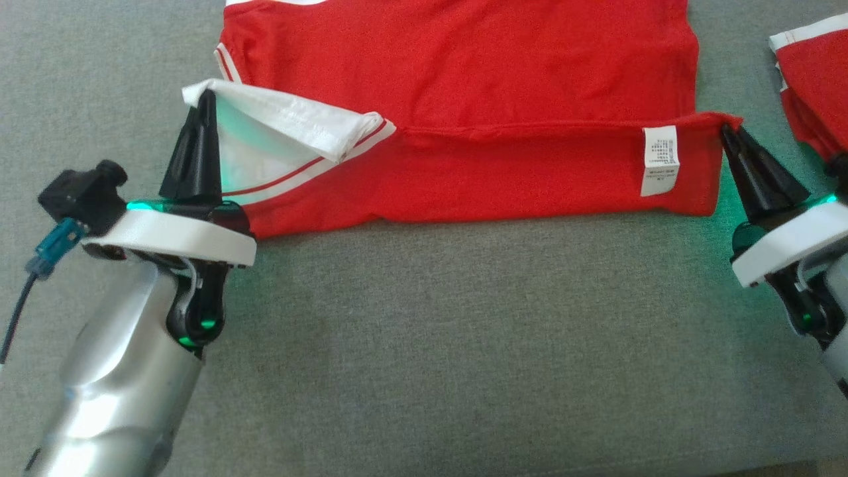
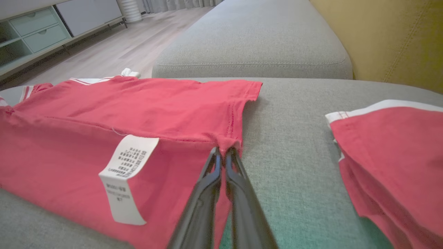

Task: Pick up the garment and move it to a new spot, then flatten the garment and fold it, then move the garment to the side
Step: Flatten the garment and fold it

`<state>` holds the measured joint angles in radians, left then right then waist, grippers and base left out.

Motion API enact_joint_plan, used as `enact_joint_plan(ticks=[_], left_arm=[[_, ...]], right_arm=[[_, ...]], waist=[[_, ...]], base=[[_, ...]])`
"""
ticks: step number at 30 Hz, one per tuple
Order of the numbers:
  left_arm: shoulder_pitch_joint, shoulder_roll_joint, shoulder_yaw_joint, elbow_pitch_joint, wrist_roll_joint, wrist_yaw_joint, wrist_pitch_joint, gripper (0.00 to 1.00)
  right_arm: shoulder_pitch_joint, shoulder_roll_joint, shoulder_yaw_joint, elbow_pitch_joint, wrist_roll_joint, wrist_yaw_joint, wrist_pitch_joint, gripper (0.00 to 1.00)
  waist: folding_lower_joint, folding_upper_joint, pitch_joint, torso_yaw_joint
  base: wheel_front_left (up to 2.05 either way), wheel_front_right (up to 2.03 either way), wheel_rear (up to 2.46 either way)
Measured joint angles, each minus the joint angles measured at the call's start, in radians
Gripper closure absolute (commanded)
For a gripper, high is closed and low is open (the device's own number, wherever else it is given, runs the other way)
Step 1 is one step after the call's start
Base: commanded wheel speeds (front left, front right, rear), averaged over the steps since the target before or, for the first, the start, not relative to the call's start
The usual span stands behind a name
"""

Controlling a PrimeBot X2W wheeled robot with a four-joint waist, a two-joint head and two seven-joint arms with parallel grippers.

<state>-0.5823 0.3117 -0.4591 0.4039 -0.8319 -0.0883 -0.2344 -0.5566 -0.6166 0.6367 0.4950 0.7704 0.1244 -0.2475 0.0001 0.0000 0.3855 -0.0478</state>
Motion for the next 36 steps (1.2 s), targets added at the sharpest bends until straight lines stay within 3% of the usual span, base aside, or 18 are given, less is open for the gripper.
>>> enact_joint_plan(ticks=[1, 2, 8, 13, 20, 26, 27, 28, 29, 32, 36], left_arm=[[0.000, -0.006, 0.000, 0.013, 0.000, 0.000, -0.005, 0.38], [0.001, -0.014, 0.004, 0.024, 0.000, 0.005, -0.006, 0.00], [0.028, -0.022, 0.011, 0.038, 0.056, 0.042, -0.017, 0.00], [0.145, -0.003, -0.064, 0.069, 0.220, 0.153, -0.018, 0.00], [0.172, -0.001, -0.084, 0.167, 0.286, 0.294, 0.009, 0.00], [0.149, -0.002, -0.093, 0.193, 0.285, 0.305, 0.085, 0.00], [0.149, -0.002, -0.094, 0.192, 0.274, 0.293, 0.099, 0.27], [0.149, -0.004, -0.094, 0.188, 0.260, 0.281, 0.113, 0.79], [0.150, -0.006, -0.096, 0.181, 0.245, 0.263, 0.130, 1.00], [0.157, -0.011, -0.104, 0.162, 0.224, 0.242, 0.151, 1.00], [0.185, -0.008, -0.112, 0.126, 0.225, 0.239, 0.143, 1.00]], right_arm=[[-0.005, 0.007, -0.003, 0.004, 0.000, 0.000, -0.001, 0.00], [-0.007, 0.013, -0.011, 0.000, 0.000, 0.000, -0.001, 0.00], [0.002, 0.049, -0.089, -0.048, -0.030, 0.000, -0.001, 0.00], [0.082, 0.074, -0.152, -0.091, -0.058, 0.000, -0.004, 0.00], [0.155, 0.090, -0.174, -0.119, -0.077, 0.000, -0.004, 0.00], [0.158, 0.092, -0.186, -0.121, -0.077, 0.000, -0.004, 0.00], [0.158, 0.093, -0.188, -0.121, -0.077, 0.000, -0.004, 0.00], [0.159, 0.094, -0.189, -0.120, -0.077, 0.000, -0.004, 0.00], [0.159, 0.095, -0.190, -0.118, -0.077, 0.000, -0.004, 0.00], [0.163, 0.098, -0.187, -0.095, -0.077, 0.000, -0.004, 0.00], [0.163, 0.119, -0.180, 0.042, -0.068, 0.000, -0.004, 0.00]], waist=[[0.0000, 0.0000, -0.001, 0.001], [0.0000, 0.0000, -0.003, 0.002], [-0.0002, 0.0000, -0.027, 0.002], [-0.0003, 0.0000, -0.056, -0.001], [-0.0003, 0.0000, -0.071, -0.013], [-0.0003, 0.0000, -0.078, -0.025], [-0.0003, 0.0000, -0.081, -0.026], [-0.0003, 0.0000, -0.084, -0.027], [-0.0002, 0.0000, -0.088, -0.027], [-0.0002, 0.0000, -0.098, -0.024], [-0.0002, 0.0000, -0.111, -0.005]], base=[[0.00, 0.00, 0.00], [0.00, 0.00, 0.00], [0.00, 0.00, 0.00], [0.00, 0.00, 0.00], [0.00, 0.00, 0.00], [0.00, 0.00, 0.00], [0.00, 0.00, 0.00], [0.00, 0.00, 0.00], [0.00, 0.00, 0.00], [0.00, 0.00, 0.00], [0.00, 0.00, 0.00]])
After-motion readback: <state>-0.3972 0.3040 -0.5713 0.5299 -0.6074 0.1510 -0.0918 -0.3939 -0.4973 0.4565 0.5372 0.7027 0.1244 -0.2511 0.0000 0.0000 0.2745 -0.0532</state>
